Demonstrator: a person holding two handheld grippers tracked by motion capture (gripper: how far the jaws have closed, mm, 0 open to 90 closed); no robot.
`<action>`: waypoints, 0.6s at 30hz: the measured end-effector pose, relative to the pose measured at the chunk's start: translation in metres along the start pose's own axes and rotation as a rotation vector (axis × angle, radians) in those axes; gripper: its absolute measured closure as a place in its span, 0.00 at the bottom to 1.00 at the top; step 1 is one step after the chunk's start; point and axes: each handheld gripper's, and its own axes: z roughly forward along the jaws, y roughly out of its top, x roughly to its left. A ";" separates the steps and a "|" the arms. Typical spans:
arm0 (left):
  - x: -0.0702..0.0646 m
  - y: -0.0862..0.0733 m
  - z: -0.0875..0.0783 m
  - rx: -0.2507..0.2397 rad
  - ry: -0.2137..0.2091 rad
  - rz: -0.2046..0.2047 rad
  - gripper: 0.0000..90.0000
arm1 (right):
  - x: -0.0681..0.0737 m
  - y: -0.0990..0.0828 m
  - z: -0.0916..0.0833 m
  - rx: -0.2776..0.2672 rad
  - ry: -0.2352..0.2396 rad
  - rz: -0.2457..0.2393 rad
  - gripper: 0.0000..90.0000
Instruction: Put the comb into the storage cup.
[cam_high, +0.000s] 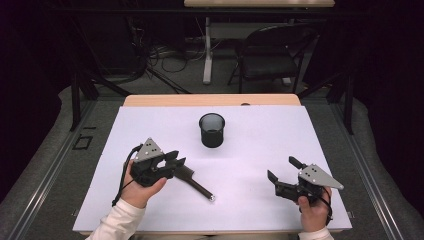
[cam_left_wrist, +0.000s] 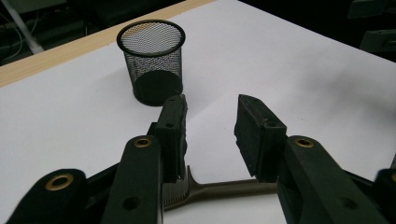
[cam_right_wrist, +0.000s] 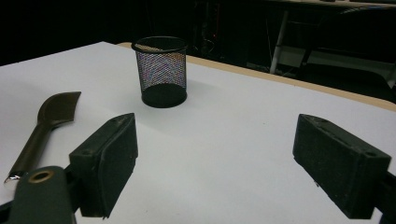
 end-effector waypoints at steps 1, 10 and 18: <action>0.000 0.000 0.001 0.006 -0.001 -0.007 0.72 | 0.000 0.000 0.000 0.001 0.000 0.000 0.16; -0.007 0.000 0.018 0.059 -0.021 -0.010 0.90 | 0.000 -0.001 0.000 0.004 0.001 0.004 0.16; -0.011 -0.007 0.035 0.098 -0.037 -0.050 1.00 | 0.000 -0.001 0.001 0.011 -0.001 -0.003 0.16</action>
